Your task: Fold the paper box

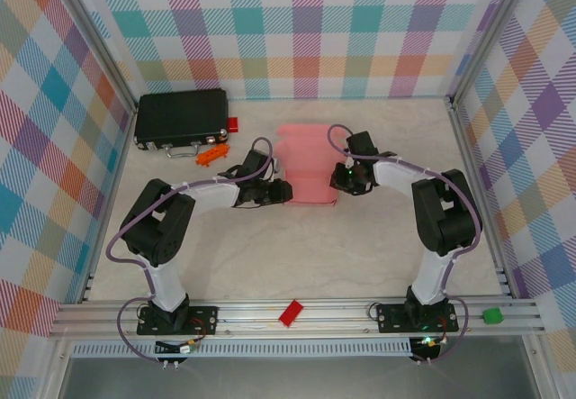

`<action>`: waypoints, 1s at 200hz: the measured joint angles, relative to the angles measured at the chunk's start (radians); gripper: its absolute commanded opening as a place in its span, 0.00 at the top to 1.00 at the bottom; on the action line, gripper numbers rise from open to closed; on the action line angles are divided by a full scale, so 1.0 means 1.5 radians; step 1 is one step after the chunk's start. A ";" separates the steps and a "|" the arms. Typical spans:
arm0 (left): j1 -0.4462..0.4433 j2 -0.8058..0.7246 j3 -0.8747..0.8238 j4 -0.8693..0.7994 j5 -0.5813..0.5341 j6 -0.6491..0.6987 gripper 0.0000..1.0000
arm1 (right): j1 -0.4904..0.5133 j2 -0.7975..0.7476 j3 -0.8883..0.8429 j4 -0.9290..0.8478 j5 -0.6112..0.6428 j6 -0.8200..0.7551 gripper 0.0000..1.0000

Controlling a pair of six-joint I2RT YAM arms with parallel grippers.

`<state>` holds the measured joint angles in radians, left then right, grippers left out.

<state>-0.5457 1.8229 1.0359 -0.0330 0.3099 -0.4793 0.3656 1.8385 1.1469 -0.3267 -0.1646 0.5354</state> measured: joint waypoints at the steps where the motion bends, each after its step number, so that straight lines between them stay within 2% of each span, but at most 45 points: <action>1: 0.000 0.000 0.000 0.000 0.000 0.000 0.69 | 0.001 0.000 0.000 0.000 0.001 -0.001 0.86; 72: -0.001 0.001 -0.001 0.007 -0.001 -0.003 0.74 | 0.028 0.017 0.042 -0.049 0.074 -0.037 0.87; 200: -0.003 0.013 -0.004 0.012 0.000 -0.005 0.73 | 0.081 0.063 0.124 -0.132 0.212 -0.090 0.87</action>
<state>-0.5495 1.8431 1.0306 -0.0151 0.3103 -0.4862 0.4866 1.9335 1.3327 -0.5247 0.1528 0.4011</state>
